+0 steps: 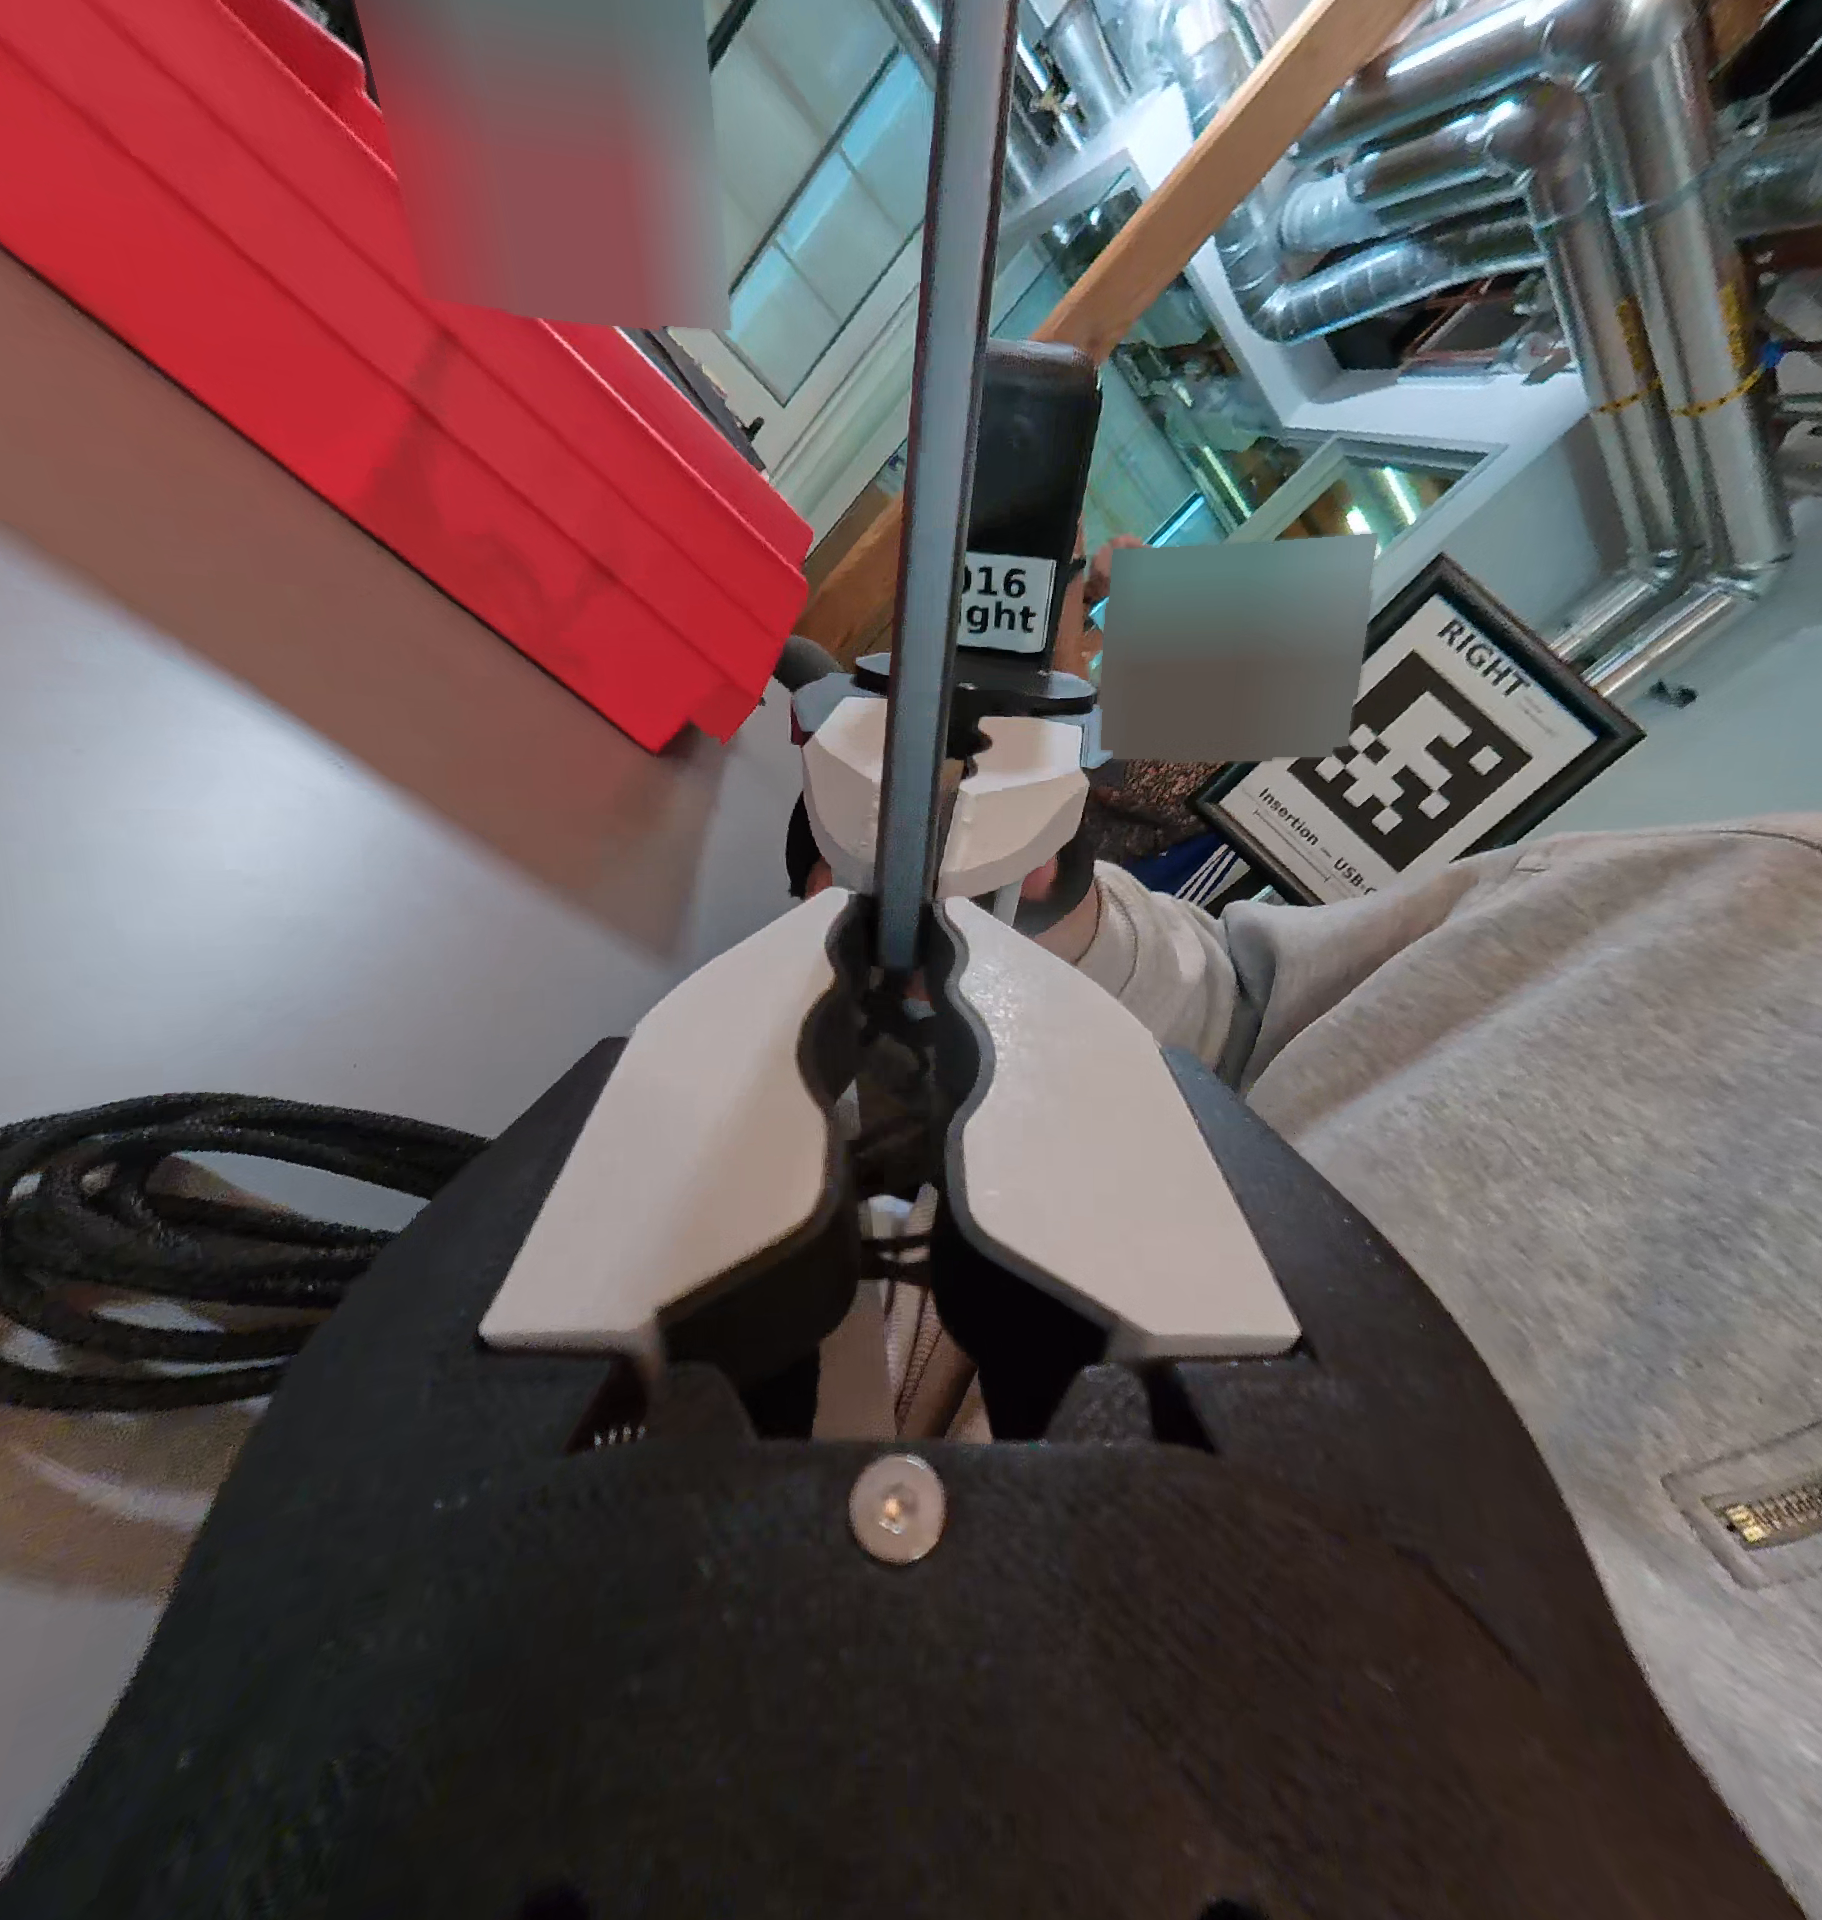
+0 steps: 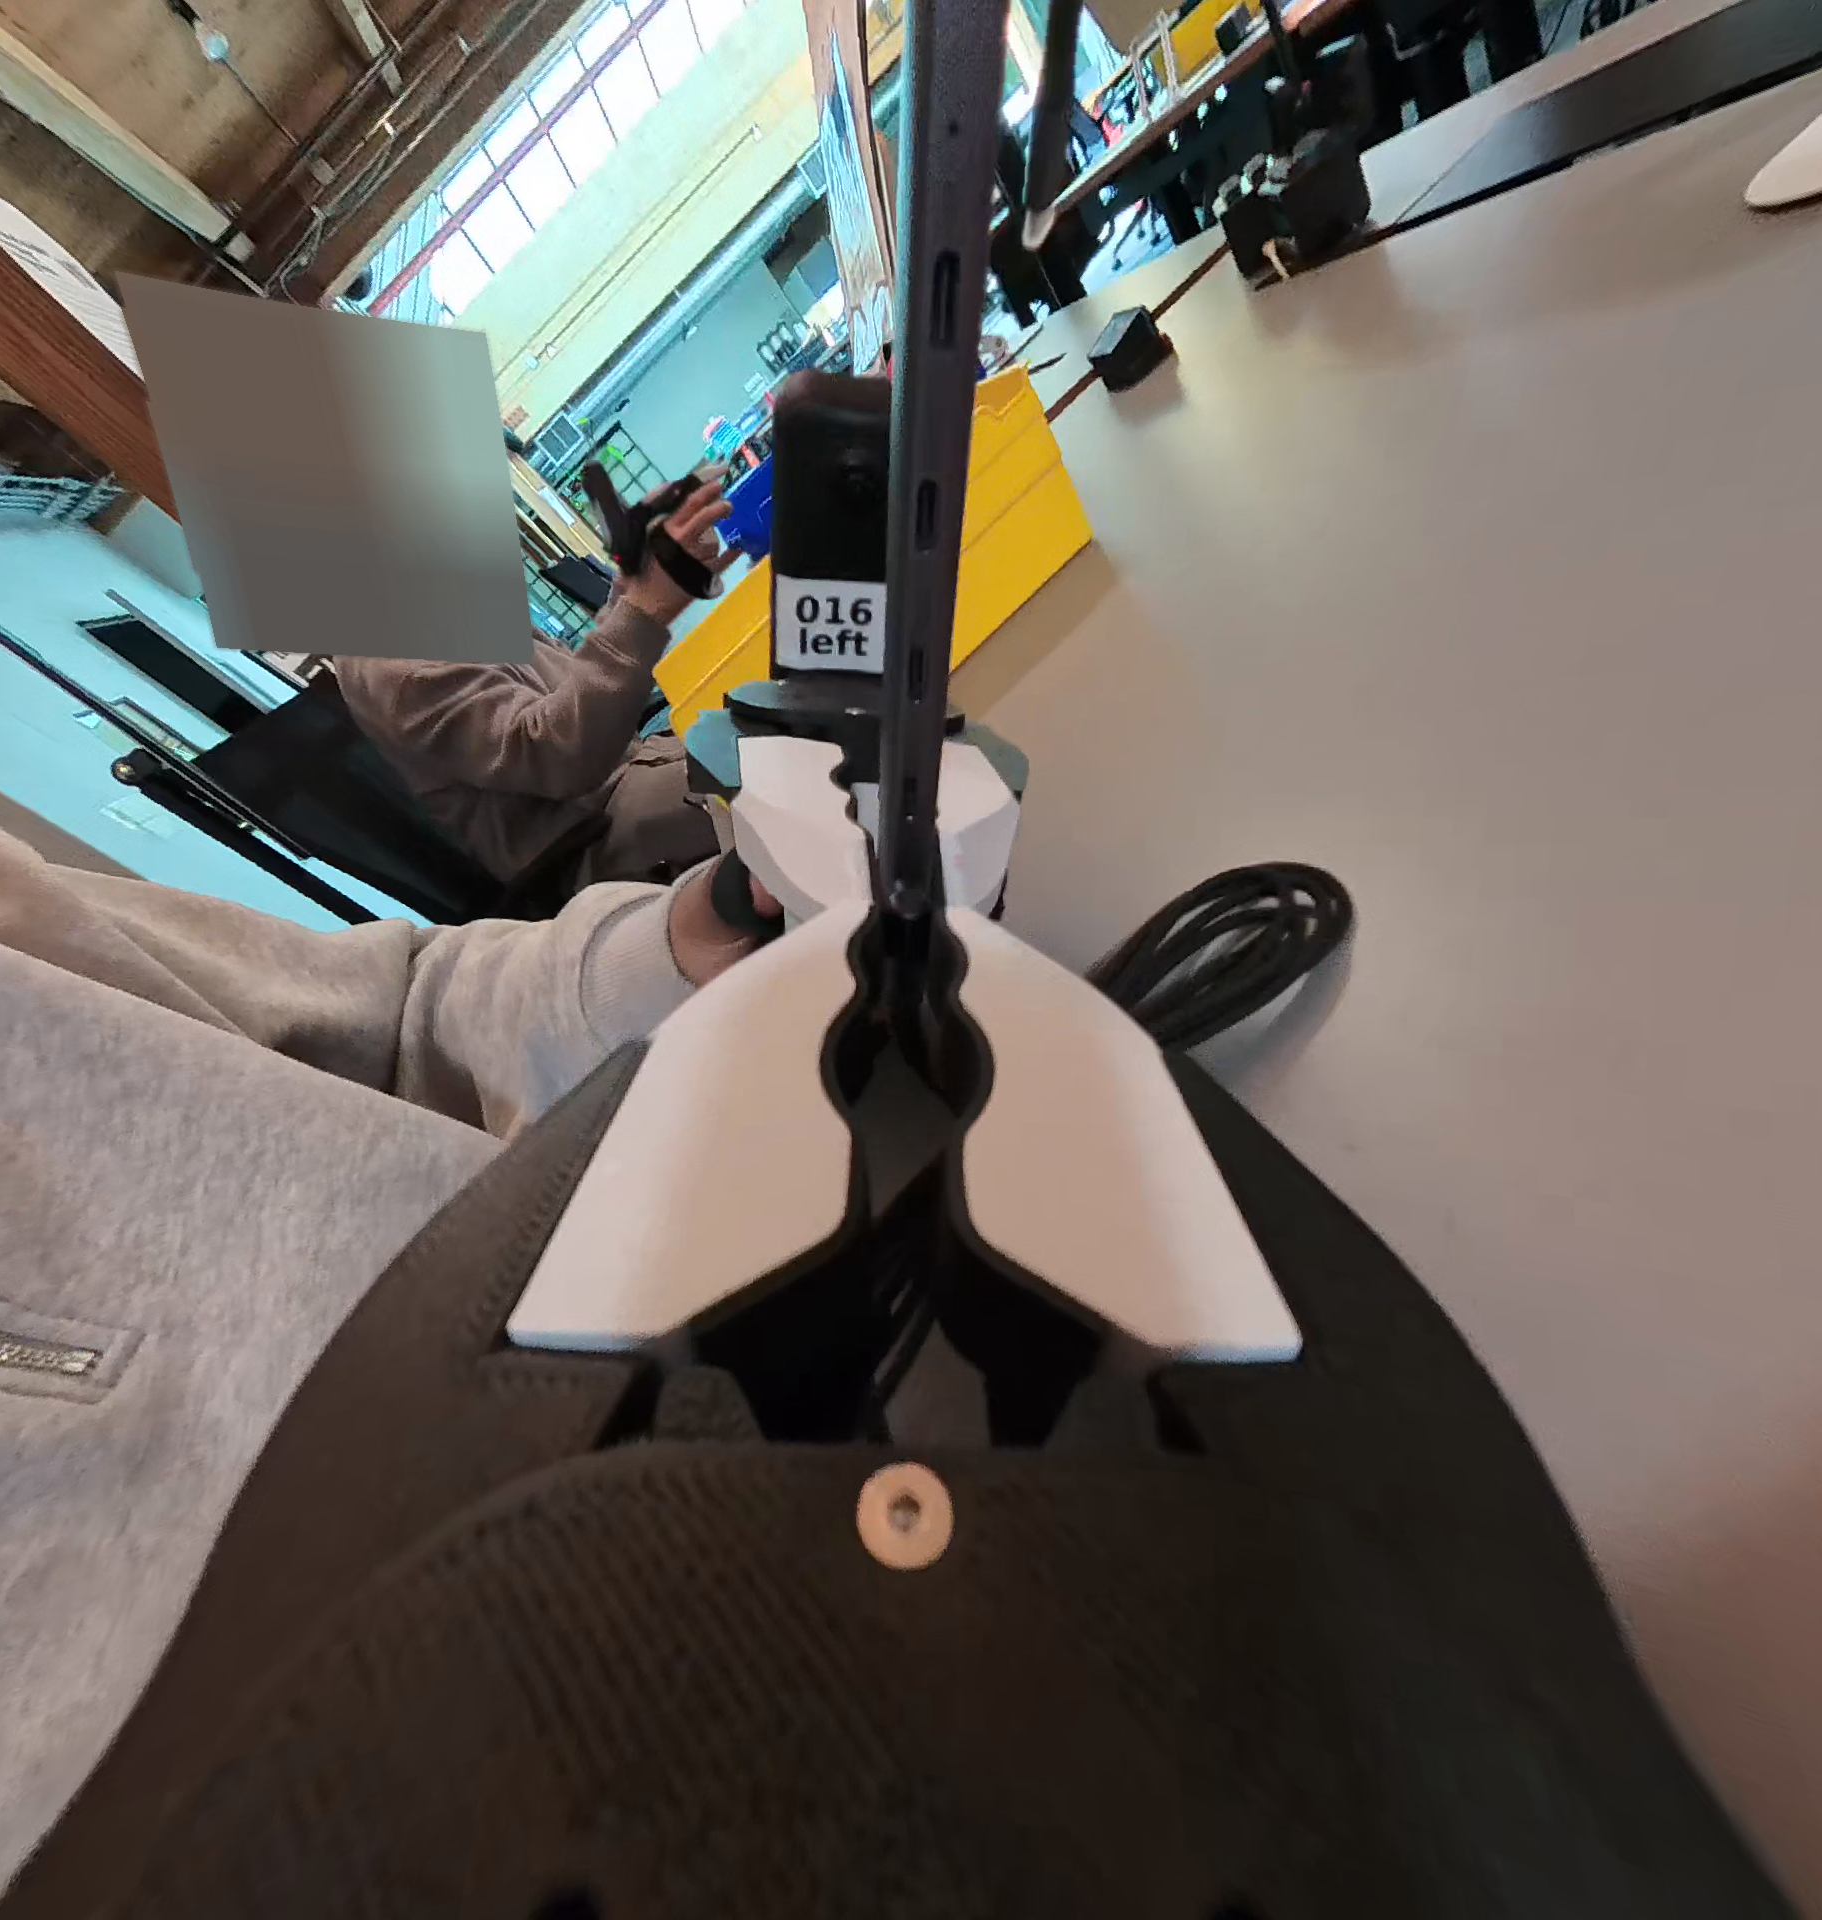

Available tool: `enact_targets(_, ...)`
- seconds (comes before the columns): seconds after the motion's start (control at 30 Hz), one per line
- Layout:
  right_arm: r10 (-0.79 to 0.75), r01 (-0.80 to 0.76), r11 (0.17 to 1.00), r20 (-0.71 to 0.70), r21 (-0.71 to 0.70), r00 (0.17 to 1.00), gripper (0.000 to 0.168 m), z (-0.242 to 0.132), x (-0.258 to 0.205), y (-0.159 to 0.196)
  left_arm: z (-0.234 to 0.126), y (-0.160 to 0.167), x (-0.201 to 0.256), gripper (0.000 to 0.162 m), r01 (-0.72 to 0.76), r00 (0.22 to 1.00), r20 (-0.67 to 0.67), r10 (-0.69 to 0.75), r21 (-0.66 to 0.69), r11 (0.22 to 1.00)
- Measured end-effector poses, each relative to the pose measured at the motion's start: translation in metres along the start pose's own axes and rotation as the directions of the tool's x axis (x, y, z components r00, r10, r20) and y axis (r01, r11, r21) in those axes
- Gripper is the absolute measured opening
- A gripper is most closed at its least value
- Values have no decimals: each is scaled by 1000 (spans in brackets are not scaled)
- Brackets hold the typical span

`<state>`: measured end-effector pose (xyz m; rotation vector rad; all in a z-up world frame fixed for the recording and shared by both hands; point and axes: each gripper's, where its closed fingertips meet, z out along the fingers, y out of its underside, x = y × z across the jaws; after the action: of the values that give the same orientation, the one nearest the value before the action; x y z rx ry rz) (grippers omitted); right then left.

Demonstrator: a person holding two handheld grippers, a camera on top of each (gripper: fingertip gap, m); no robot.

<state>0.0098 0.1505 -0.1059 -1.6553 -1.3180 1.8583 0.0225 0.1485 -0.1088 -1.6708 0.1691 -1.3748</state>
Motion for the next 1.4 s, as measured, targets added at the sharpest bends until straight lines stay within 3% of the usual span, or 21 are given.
enact_targets(0.17, 28, -28, 1000, 19, -15, 999, 8, 2, 0, 3, -2, 1, -1, 9, -13, 1000, 2, 13, -24, 1000)
enact_targets(0.3, 81, -81, 995, 18, 61, 997, 7, -4, 3, 0, -5, 2, -3, 11, -217, 972, 87, 220, -46, 975)
enact_targets(0.4, 187, -190, 970, 35, 151, 982, 7, -10, 14, -7, -11, -9, -8, 29, -281, 944, 186, 271, 30, 959)
enact_targets(0.47, 262, -269, 939, 59, 216, 963, 7, -11, 19, -10, -10, -10, -13, 35, -341, 909, 256, 328, 7, 940)
enact_targets(0.63, 414, -447, 824, 168, 349, 895, 7, -13, 20, -17, -9, -9, -25, 44, -564, 675, 461, 575, -178, 806)
enact_targets(0.73, 459, -511, 772, 226, 379, 859, 8, -11, 17, -17, -11, -17, -20, 44, -677, 517, 515, 684, -242, 695)
enact_targets(0.8, 481, -543, 742, 253, 393, 840, 8, -10, 15, -16, -12, -18, -20, 44, -702, 469, 522, 712, -269, 659)
enact_targets(1.07, 520, -587, 678, 276, 443, 809, 8, -3, 11, -7, -11, -21, -17, 45, -732, 438, 529, 727, -261, 630)
enact_targets(1.2, 531, -603, 652, 291, 460, 796, 8, -2, 11, -5, -9, -18, -17, 39, -736, 430, 519, 738, -271, 620)
enact_targets(1.27, 530, -607, 650, 300, 457, 793, 8, -1, 10, -6, -7, -15, -14, 27, -743, 431, 496, 754, -279, 608)
enact_targets(1.4, 536, -626, 647, 324, 436, 780, 8, -2, 9, -5, -5, -14, -13, 25, -756, 384, 485, 786, -324, 569)
